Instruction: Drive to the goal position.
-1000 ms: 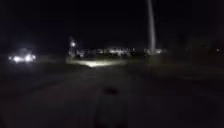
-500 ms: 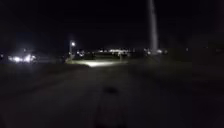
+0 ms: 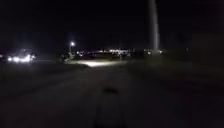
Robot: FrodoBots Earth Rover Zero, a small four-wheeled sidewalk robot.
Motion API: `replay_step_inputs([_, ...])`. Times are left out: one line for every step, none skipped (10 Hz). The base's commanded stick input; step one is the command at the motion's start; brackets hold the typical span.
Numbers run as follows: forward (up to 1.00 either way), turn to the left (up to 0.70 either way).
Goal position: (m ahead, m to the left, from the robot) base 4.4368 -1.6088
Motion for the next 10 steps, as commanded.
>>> replay_step_inputs([0.70, 0.00])
replay_step_inputs([0.70, 0.00])
replay_step_inputs([0.70, 0.00])
replay_step_inputs([0.70, 0.00])
replay_step_inputs([0.70, 0.00])
replay_step_inputs([0.70, 0.00])
replay_step_inputs([0.70, 0.00])
replay_step_inputs([0.70, 0.00])
replay_step_inputs([0.70, 0.00])
replay_step_inputs([0.70, 0.00])
